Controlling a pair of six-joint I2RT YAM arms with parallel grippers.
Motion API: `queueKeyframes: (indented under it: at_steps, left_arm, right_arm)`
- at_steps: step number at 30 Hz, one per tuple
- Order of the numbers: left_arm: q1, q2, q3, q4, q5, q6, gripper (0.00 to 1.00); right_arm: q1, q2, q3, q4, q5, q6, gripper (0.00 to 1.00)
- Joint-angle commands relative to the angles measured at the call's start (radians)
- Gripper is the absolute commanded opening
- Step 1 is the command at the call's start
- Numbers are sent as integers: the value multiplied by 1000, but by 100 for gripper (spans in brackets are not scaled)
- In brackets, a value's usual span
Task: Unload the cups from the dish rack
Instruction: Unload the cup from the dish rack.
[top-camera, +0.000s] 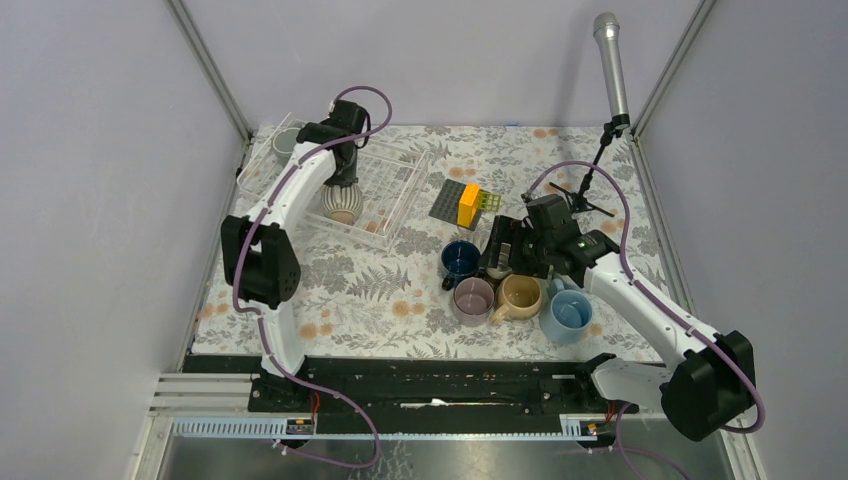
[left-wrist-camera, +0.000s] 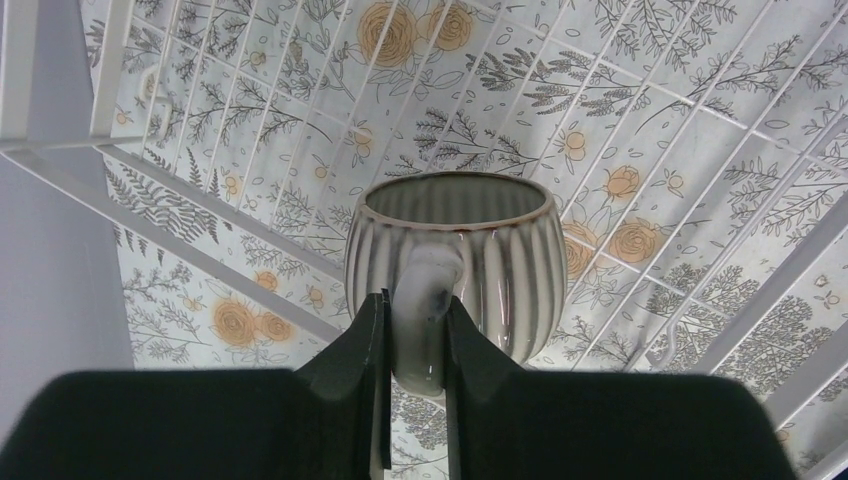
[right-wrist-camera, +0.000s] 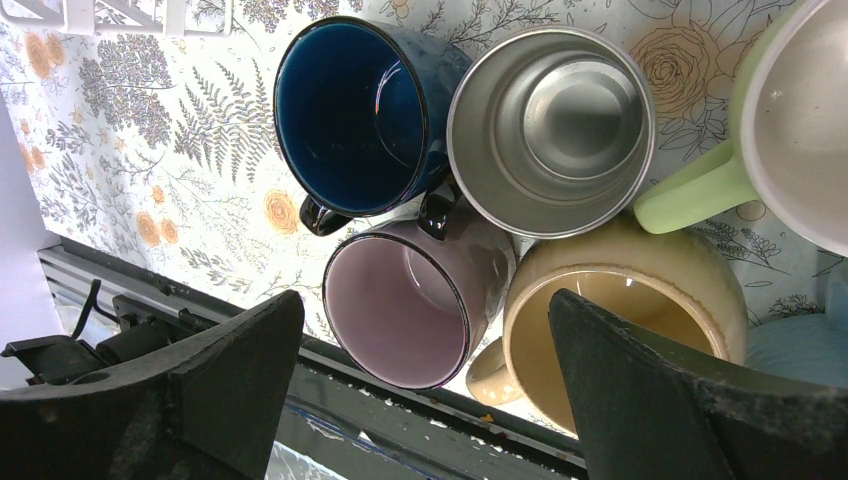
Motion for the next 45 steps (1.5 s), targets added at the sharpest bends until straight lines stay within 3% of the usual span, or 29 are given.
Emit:
queueKeyframes:
  at_steps: [1, 3, 16, 29, 36, 45]
  left_arm:
    - [-1, -46, 8, 10, -11, -13, 5]
    - [1, -52, 2, 31, -10, -20, 0]
    - [81, -130, -70, 168, 163, -67, 0]
    - [88, -210, -153, 257, 259, -44, 0]
    - [88, -213, -120, 259, 200, -55, 0]
    - [87, -240, -58, 285, 232, 45, 0]
  right_arm:
    - [13, 2, 5, 28, -2, 3, 100]
    - [12, -1, 5, 28, 1, 3, 100]
    - [13, 6, 5, 46, 0, 4, 100]
    - [14, 24, 16, 63, -16, 2, 100]
    - [14, 35, 29, 66, -18, -7, 100]
    - [14, 50, 72, 90, -9, -12, 100]
